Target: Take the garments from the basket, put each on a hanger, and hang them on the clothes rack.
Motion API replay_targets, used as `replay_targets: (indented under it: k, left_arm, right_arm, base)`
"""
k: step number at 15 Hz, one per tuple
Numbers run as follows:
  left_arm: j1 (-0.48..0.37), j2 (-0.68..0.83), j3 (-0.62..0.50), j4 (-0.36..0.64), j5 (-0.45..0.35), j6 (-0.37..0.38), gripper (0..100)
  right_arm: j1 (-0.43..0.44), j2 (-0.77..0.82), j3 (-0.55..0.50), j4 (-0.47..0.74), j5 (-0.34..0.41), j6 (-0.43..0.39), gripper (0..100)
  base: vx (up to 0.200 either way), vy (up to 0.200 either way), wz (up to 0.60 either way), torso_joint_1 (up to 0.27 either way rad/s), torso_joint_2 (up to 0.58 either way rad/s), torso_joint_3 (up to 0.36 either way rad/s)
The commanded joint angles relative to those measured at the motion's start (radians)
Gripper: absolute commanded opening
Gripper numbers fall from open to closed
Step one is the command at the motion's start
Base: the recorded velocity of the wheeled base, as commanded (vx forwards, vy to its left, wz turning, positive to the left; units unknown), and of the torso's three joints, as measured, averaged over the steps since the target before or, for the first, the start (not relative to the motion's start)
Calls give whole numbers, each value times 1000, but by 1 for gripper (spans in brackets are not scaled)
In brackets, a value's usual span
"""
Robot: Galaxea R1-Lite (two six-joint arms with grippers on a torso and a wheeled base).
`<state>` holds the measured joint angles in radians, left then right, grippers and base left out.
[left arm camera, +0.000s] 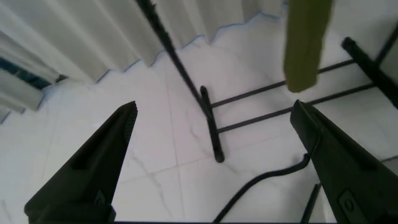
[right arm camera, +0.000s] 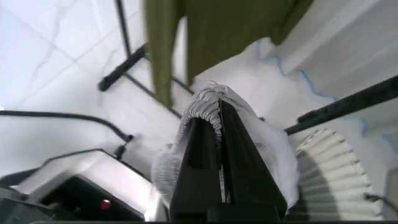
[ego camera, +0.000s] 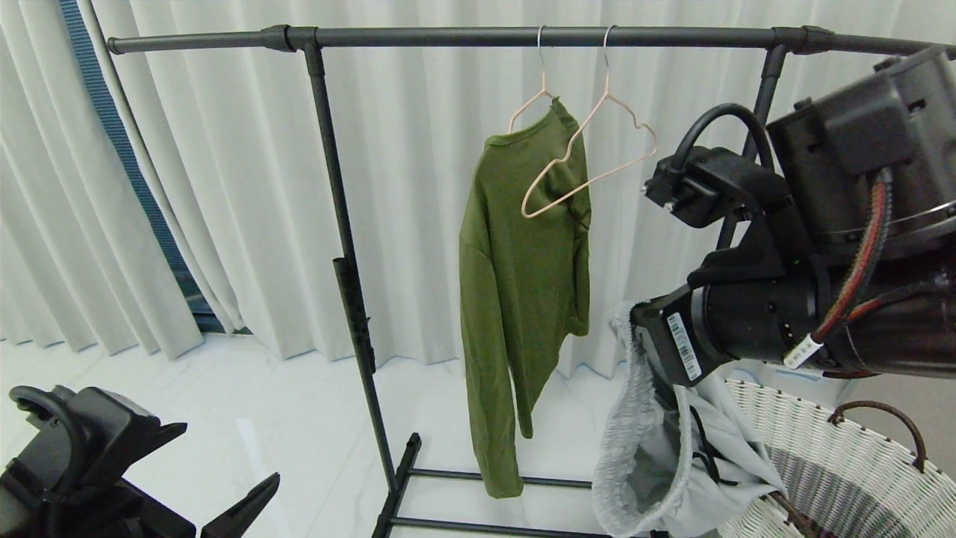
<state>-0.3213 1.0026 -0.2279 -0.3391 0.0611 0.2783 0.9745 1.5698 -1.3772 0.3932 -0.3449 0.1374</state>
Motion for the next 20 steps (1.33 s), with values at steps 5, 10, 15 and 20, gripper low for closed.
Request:
replay_targets:
  k: [5, 10, 15, 20]
  left_arm:
    - [-450, 113, -146, -1, 0, -292, 100]
    - [-604, 427, -300, -141, -1, -357, 100]
    - [-634, 650, -381, -230, -14, -444, 100]
    - [-631, 794, -381, -350, -12, -628, 100]
  right_arm:
    - [76, 47, -114, 15, 0, 65, 0]
    - [96, 33, -154, 15, 0, 99, 0]
    - [104, -2, -154, 15, 4, 99, 0]
    - [130, -30, -151, 15, 4, 99, 0]
  base:
    - [0, 0, 0, 0, 0, 0]
    - [0, 0, 0, 0, 0, 0]
    - [0, 0, 0, 0, 0, 0]
    - [0, 0, 0, 0, 0, 0]
